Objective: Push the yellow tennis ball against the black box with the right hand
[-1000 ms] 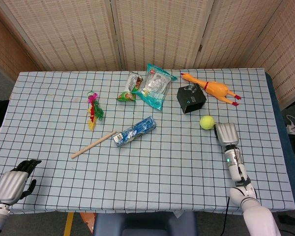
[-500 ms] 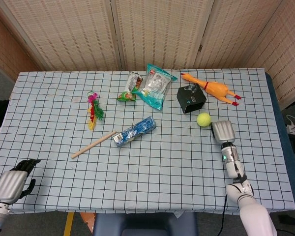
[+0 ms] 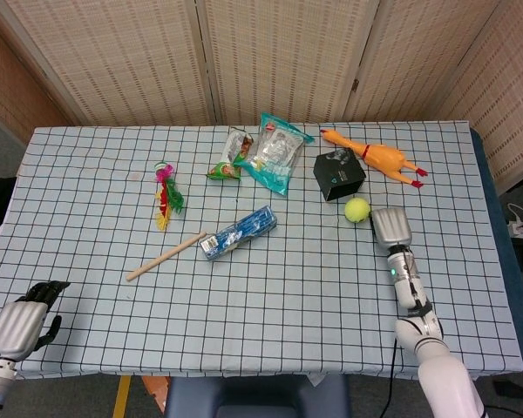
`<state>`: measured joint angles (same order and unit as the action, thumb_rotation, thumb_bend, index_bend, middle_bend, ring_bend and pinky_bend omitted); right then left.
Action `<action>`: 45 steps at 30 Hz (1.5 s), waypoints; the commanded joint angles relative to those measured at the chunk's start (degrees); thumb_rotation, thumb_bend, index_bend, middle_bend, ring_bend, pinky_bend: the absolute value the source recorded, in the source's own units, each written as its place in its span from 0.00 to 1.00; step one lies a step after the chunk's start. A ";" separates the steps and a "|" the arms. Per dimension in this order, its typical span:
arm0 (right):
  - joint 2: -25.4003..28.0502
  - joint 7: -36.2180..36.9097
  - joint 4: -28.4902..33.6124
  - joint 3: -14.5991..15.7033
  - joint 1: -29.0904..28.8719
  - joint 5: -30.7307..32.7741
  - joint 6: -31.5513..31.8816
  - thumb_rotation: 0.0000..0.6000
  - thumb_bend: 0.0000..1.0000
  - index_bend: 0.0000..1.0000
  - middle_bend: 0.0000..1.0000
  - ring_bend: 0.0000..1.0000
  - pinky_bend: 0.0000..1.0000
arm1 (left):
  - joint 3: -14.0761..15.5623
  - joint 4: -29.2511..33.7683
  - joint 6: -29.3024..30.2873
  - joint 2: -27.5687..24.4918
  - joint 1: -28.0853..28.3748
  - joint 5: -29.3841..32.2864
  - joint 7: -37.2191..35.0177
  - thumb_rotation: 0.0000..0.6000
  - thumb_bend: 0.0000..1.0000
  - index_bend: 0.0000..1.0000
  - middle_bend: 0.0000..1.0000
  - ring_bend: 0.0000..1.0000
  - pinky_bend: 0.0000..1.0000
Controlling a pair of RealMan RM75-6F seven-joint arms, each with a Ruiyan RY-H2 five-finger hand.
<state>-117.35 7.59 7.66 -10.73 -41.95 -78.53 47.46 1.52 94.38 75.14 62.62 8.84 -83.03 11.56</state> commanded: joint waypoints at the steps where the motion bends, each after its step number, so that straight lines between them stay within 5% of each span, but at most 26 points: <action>1: -0.03 -0.12 -0.17 -0.17 -0.31 0.21 -0.48 1.00 0.97 1.00 0.85 0.72 1.00 | -0.05 -0.08 -0.12 0.06 0.05 0.18 0.04 1.00 0.52 0.18 0.18 0.16 0.46; 45: -3.56 3.87 3.27 2.06 -0.20 -2.21 4.82 1.00 0.97 1.00 0.85 0.71 1.00 | -0.11 -0.14 -0.79 0.39 0.47 0.73 0.78 1.00 0.52 0.18 0.18 0.16 0.46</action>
<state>-120.91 11.56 10.93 -8.66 -42.06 -80.71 52.13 1.43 94.24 74.37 63.02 9.30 -82.29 12.37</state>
